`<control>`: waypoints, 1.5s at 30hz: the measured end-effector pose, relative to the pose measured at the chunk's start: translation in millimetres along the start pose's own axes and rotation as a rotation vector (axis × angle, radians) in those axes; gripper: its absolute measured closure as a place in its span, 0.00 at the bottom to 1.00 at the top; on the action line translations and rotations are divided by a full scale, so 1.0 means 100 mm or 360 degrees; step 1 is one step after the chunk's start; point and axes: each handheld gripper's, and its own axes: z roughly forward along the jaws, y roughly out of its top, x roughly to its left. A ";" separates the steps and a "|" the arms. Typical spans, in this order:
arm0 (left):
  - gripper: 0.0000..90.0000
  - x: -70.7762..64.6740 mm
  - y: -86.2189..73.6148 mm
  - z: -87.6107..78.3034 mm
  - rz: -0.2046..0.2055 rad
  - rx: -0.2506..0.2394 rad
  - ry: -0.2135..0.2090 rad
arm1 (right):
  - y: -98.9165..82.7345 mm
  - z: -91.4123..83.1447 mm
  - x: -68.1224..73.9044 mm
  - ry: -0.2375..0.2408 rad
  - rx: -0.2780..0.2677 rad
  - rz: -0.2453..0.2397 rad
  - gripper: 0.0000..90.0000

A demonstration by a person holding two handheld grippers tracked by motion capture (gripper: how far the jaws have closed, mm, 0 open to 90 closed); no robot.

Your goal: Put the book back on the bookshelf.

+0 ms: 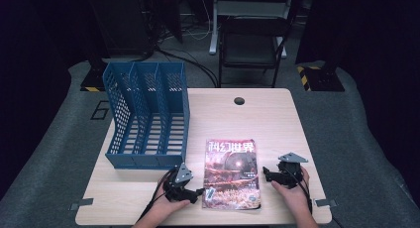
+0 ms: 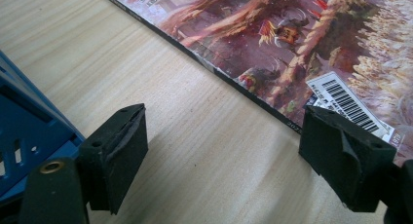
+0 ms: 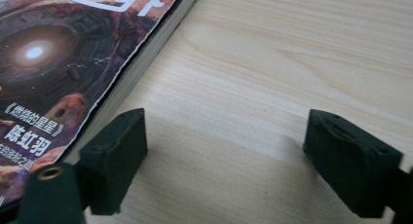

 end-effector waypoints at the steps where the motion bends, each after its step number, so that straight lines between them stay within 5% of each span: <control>1: 0.22 -0.01 0.00 0.00 -0.0010 -0.0011 0.0011 | 0.00 -0.01 0.01 -0.0003 -0.0003 0.0015 0.23; 9: 0.39 0.01 0.02 -0.04 -0.0050 0.0006 0.0033 | 0.02 -0.04 0.05 0.0015 -0.0015 -0.0016 0.46; 15: 0.41 -0.04 0.05 -0.07 -0.0126 -0.0050 -0.0009 | 0.10 -0.09 0.14 0.0092 -0.0107 0.0079 0.46; 19: 0.39 -0.11 0.09 -0.08 -0.0094 -0.0061 -0.0059 | 0.15 -0.11 0.24 0.0193 -0.0150 0.0125 0.45; 28: 0.35 -0.26 0.09 0.00 -0.0090 -0.0061 -0.0102 | 0.18 -0.04 0.43 0.0311 -0.0083 0.0098 0.41; 30: 0.35 -0.28 0.09 0.01 -0.0028 -0.0005 -0.0121 | 0.18 -0.02 0.45 0.0316 -0.0063 0.0080 0.40; 33: 0.33 -0.33 0.08 0.05 -0.0066 -0.0029 -0.0152 | 0.18 0.02 0.47 0.0338 -0.0039 0.0088 0.39; 39: 0.32 -0.38 0.09 0.06 -0.0035 -0.0013 -0.0190 | 0.16 0.07 0.52 0.0359 0.0022 0.0083 0.39; 45: 0.31 -0.40 0.09 0.07 -0.0034 -0.0024 -0.0159 | 0.14 0.08 0.53 0.0335 0.0012 0.0074 0.41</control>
